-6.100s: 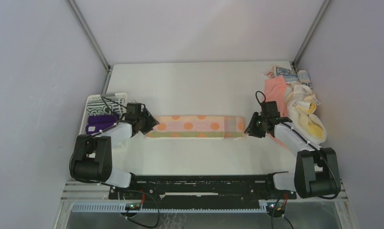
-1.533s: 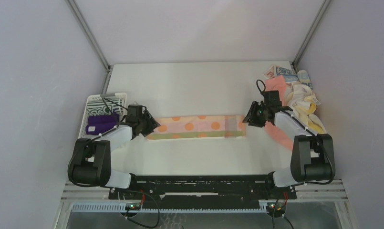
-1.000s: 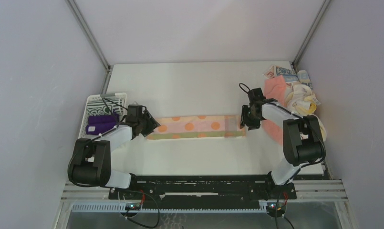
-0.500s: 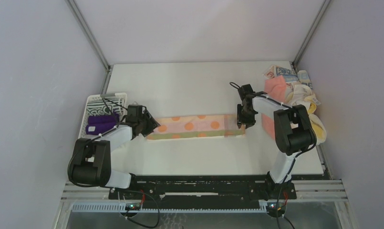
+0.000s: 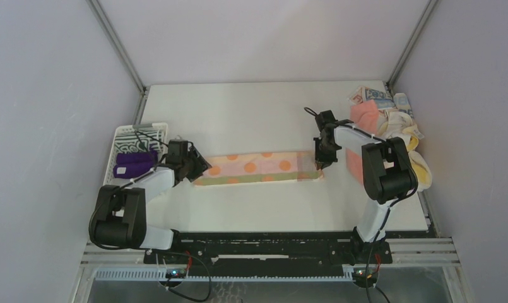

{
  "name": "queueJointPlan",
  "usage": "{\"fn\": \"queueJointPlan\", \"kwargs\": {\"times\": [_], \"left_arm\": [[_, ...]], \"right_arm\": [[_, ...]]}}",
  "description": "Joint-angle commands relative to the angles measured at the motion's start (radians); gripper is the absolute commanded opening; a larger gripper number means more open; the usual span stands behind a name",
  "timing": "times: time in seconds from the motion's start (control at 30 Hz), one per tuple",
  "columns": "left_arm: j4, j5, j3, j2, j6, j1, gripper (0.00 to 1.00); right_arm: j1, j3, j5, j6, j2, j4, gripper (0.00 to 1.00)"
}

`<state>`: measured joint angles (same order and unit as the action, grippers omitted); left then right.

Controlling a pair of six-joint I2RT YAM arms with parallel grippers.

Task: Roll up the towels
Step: Fold the towel at the center of the board.

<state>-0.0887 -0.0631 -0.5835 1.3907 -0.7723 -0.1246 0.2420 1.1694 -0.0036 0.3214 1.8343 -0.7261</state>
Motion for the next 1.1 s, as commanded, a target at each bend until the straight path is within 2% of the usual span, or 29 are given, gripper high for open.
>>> {"fn": "queueJointPlan", "kwargs": {"times": [0.0, 0.1, 0.3, 0.47, 0.6, 0.73, 1.07], "left_arm": [[-0.039, 0.002, 0.045, -0.017, 0.011, -0.014, 0.54], [-0.007, -0.025, 0.067, -0.021, -0.026, -0.041, 0.55], [0.053, -0.055, 0.058, -0.039, -0.130, -0.182, 0.58], [0.003, -0.015, 0.038, -0.153, -0.141, -0.180, 0.69], [-0.044, -0.003, 0.030, -0.247, -0.115, -0.145, 0.74], [-0.066, -0.011, 0.049, -0.276, -0.078, -0.112, 0.73], [0.046, -0.122, 0.121, -0.230, -0.088, -0.092, 0.63]], "right_arm": [[-0.058, -0.008, 0.191, -0.008, 0.002, -0.026, 0.00], [-0.102, 0.006, 0.253, -0.010, -0.039, -0.036, 0.00], [-0.149, 0.053, 0.310, -0.045, -0.102, -0.080, 0.00], [-0.123, 0.059, 0.320, -0.070, -0.170, -0.114, 0.00], [-0.071, 0.102, 0.283, -0.086, -0.221, -0.158, 0.00], [-0.001, 0.125, 0.235, -0.087, -0.269, -0.196, 0.00], [0.197, 0.163, 0.030, -0.017, -0.289, -0.168, 0.00]]}}
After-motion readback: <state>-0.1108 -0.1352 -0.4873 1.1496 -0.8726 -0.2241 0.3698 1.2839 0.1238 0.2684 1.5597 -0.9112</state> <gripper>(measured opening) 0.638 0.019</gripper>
